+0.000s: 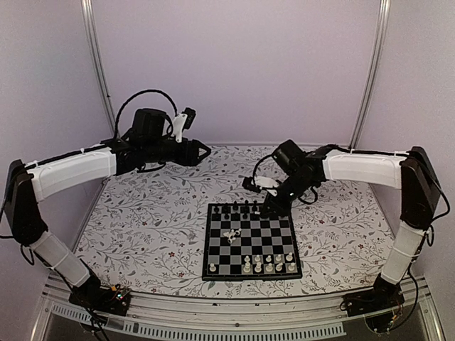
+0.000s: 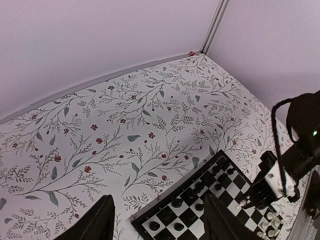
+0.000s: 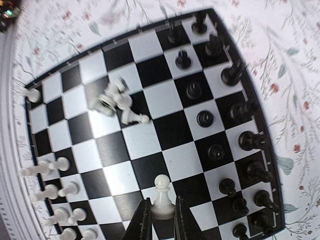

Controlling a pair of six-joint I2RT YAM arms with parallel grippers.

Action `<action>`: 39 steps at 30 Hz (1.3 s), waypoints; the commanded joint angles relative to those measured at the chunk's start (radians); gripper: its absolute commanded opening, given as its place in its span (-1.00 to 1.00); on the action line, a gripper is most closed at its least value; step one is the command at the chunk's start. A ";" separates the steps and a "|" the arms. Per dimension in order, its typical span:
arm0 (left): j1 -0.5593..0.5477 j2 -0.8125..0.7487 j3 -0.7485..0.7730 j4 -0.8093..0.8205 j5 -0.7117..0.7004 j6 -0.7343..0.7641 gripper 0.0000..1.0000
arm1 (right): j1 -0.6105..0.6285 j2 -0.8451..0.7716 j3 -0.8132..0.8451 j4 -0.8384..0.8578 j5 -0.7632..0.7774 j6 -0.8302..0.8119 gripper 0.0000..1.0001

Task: Set up the chess pieces on the board
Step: Pick up the chess piece from the chessboard, then place the chess piece on the chessboard.

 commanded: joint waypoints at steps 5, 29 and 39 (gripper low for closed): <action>-0.061 0.007 -0.116 0.262 0.270 -0.281 0.05 | -0.109 -0.314 -0.129 0.125 -0.424 -0.055 -0.86; -0.326 0.168 -0.111 0.494 0.260 -0.425 -0.16 | -0.120 -0.414 -0.214 0.246 -0.526 -0.022 -0.83; -0.332 0.187 -0.105 0.523 0.312 -0.453 -0.30 | -0.121 -0.397 -0.208 0.249 -0.497 -0.016 -0.83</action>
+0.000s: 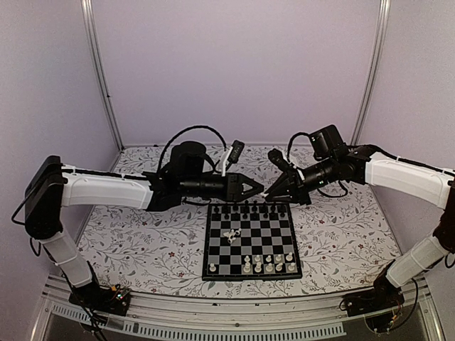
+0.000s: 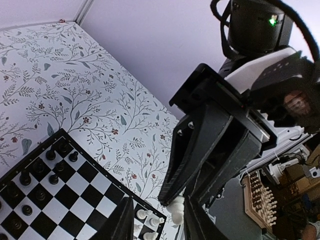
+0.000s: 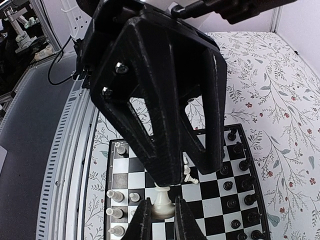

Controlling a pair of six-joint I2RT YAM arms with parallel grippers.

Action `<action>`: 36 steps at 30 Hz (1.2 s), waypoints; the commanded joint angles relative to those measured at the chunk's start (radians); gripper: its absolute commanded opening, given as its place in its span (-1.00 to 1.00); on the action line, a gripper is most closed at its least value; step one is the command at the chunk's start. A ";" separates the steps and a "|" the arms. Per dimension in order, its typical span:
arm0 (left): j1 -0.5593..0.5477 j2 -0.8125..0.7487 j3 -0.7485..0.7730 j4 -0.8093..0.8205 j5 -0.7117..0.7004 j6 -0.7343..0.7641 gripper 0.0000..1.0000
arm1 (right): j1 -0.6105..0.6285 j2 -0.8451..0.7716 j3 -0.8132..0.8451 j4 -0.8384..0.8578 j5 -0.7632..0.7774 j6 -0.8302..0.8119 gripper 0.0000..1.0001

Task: Set up the chess pieces on the board
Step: Place the chess piece on the chessboard.

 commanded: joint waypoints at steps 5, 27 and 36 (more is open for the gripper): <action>-0.021 0.034 0.033 0.031 0.052 -0.017 -0.43 | -0.003 -0.003 0.002 0.023 0.020 0.013 -0.83; -0.027 0.002 0.113 -0.229 -0.004 0.128 -1.00 | -0.009 -0.012 -0.026 0.016 0.078 0.001 0.06; -0.153 -0.055 0.200 -0.852 -0.400 0.523 -1.00 | -0.105 -0.091 -0.083 0.038 0.172 -0.050 0.32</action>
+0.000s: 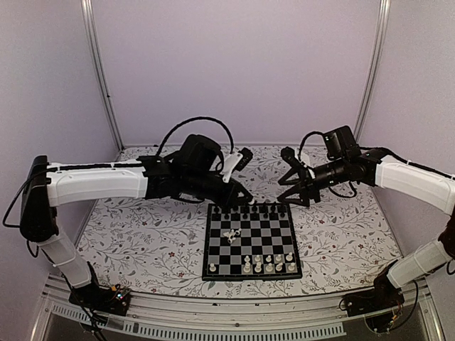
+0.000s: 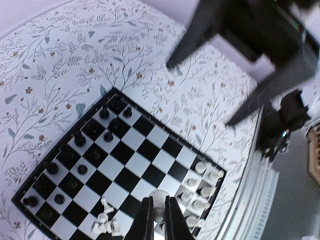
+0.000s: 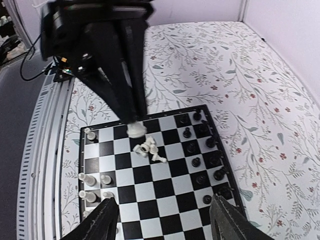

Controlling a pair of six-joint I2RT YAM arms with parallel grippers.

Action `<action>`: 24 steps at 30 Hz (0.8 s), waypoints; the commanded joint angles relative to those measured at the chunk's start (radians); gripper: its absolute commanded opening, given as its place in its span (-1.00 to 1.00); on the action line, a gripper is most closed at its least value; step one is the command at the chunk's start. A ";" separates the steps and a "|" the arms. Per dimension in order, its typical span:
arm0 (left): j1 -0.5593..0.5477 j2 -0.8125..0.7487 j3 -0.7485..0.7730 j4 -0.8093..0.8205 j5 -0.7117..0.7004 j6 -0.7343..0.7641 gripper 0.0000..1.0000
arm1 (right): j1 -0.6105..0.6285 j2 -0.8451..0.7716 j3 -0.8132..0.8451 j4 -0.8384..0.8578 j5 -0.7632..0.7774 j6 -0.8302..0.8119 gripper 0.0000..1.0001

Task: Set up the chess pieces on the board
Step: Place the chess piece on the chessboard.

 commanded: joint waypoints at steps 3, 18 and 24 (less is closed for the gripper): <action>-0.188 0.002 0.017 -0.415 -0.325 0.313 -1.00 | -0.038 0.007 -0.015 0.038 0.165 -0.013 0.32; -0.263 0.196 0.055 -0.456 -0.332 0.317 -1.00 | -0.037 0.050 -0.023 0.036 0.179 -0.018 0.34; -0.263 0.207 0.060 -0.438 -0.343 0.314 -1.00 | -0.038 0.053 -0.023 0.033 0.171 -0.019 0.35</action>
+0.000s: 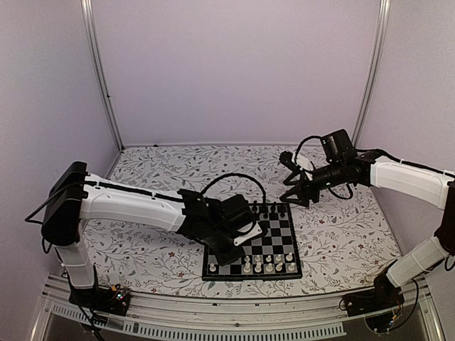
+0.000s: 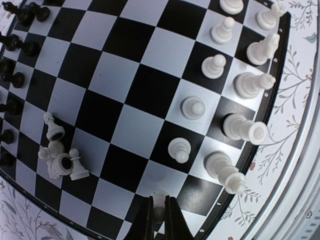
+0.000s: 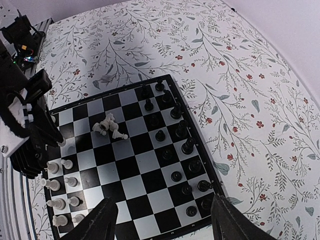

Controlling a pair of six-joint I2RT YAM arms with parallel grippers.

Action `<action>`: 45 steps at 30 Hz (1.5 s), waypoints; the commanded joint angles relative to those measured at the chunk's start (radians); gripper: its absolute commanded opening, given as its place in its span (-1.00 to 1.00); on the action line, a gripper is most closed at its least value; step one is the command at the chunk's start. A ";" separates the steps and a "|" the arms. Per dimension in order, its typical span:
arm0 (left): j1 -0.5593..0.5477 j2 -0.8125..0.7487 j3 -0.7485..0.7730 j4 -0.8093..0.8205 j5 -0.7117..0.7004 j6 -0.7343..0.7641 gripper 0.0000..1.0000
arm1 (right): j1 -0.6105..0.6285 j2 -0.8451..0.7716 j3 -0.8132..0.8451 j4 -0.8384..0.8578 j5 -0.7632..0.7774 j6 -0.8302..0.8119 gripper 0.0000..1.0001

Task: Set up the chess pieces on the board
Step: Place the chess piece on the chessboard.

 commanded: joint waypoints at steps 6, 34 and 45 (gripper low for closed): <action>-0.011 0.040 0.032 0.013 -0.002 0.015 -1.00 | 0.000 0.018 -0.007 0.007 0.002 -0.010 0.35; -0.010 0.050 0.038 -0.011 -0.013 0.005 -0.56 | 0.000 0.021 -0.001 -0.010 -0.010 -0.016 0.36; -0.007 0.005 0.048 -0.003 -0.043 -0.013 -0.34 | 0.000 0.022 -0.001 -0.012 -0.013 -0.017 0.36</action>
